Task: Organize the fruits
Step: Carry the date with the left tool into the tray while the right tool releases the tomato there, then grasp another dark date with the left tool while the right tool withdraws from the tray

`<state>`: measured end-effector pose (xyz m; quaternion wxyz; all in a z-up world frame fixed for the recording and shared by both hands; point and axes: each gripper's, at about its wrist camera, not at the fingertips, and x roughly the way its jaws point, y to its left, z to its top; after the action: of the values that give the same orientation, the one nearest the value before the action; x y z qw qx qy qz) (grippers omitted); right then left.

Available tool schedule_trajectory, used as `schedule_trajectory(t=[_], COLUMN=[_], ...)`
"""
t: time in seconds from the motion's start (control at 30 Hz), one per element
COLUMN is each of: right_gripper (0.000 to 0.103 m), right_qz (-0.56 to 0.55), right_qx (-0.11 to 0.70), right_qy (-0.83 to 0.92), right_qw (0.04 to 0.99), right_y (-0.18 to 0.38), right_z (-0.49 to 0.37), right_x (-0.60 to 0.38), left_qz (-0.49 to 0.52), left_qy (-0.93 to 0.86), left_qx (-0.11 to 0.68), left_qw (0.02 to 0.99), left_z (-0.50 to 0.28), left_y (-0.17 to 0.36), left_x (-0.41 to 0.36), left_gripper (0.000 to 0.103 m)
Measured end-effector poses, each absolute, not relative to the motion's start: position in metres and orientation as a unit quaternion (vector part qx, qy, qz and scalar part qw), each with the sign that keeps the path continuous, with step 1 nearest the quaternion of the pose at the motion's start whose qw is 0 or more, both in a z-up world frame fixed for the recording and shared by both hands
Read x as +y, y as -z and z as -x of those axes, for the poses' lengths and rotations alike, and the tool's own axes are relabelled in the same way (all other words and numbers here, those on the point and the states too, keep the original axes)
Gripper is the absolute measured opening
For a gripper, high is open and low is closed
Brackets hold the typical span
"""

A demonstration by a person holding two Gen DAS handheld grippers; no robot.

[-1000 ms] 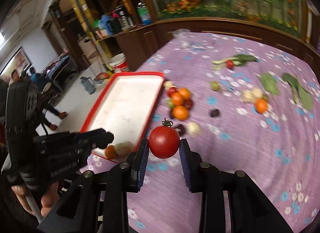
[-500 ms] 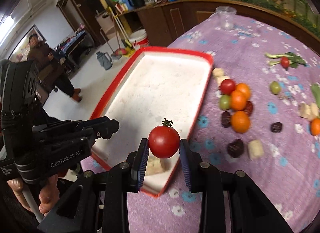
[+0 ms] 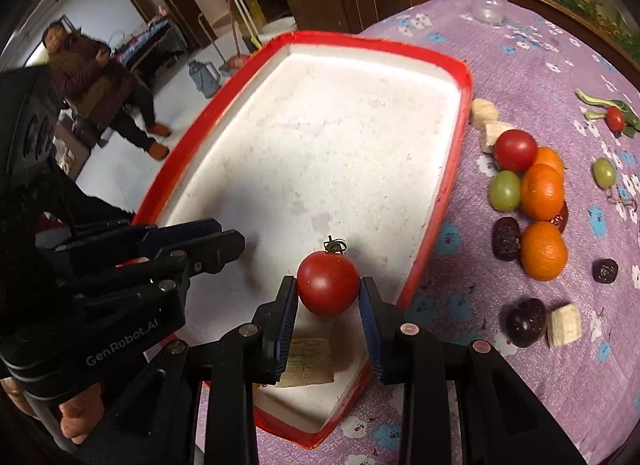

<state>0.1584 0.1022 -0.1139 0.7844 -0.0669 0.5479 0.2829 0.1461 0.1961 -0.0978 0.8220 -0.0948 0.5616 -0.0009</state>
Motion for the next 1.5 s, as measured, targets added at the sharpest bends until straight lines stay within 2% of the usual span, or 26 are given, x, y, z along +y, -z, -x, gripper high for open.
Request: schedule_trajectory(t=[0.4, 0.5, 0.53, 0.57, 0.63, 0.8, 1.17, 1.5], right_gripper=[0.033, 0.034, 0.039, 0.048, 0.059, 0.062, 0.063, 0.063], right_qz=[0.052, 0.043, 0.044, 0.046, 0.033, -0.002, -0.059, -0.075], right_qx=[0.558, 0.563, 0.563, 0.559, 0.542, 0.512, 0.494, 0.49], right_qy=[-0.281, -0.283, -0.283, -0.28, -0.283, -0.272, -0.187, -0.139], right_qw=[0.779, 0.775, 0.775, 0.779, 0.79, 0.815, 0.847, 0.857], right_y=[0.12, 0.115, 0.111, 0.106, 0.09, 0.058, 0.048, 0.055], right_z=[-0.163, -0.162, -0.16, -0.157, -0.15, -0.125, -0.07, -0.048], right_x=[0.104, 0.1, 0.098, 0.095, 0.081, 0.035, -0.097, -0.166], left_qz=[0.093, 0.111, 0.115, 0.113, 0.109, 0.094, 0.019, 0.006], left_qy=[0.004, 0.007, 0.007, 0.005, 0.011, 0.042, 0.141, 0.15], left_qx=[0.562, 0.554, 0.549, 0.542, 0.534, 0.511, 0.512, 0.542], left_qw=[0.822, 0.825, 0.828, 0.833, 0.838, 0.853, 0.847, 0.827], left_z=[-0.144, -0.141, -0.14, -0.137, -0.133, -0.119, -0.088, -0.09], left_y=[0.103, 0.098, 0.094, 0.088, 0.078, 0.055, 0.043, 0.055], left_x=[0.2, 0.203, 0.203, 0.202, 0.198, 0.17, 0.054, 0.005], left_gripper=[0.017, 0.035, 0.042, 0.044, 0.044, 0.044, 0.044, 0.044])
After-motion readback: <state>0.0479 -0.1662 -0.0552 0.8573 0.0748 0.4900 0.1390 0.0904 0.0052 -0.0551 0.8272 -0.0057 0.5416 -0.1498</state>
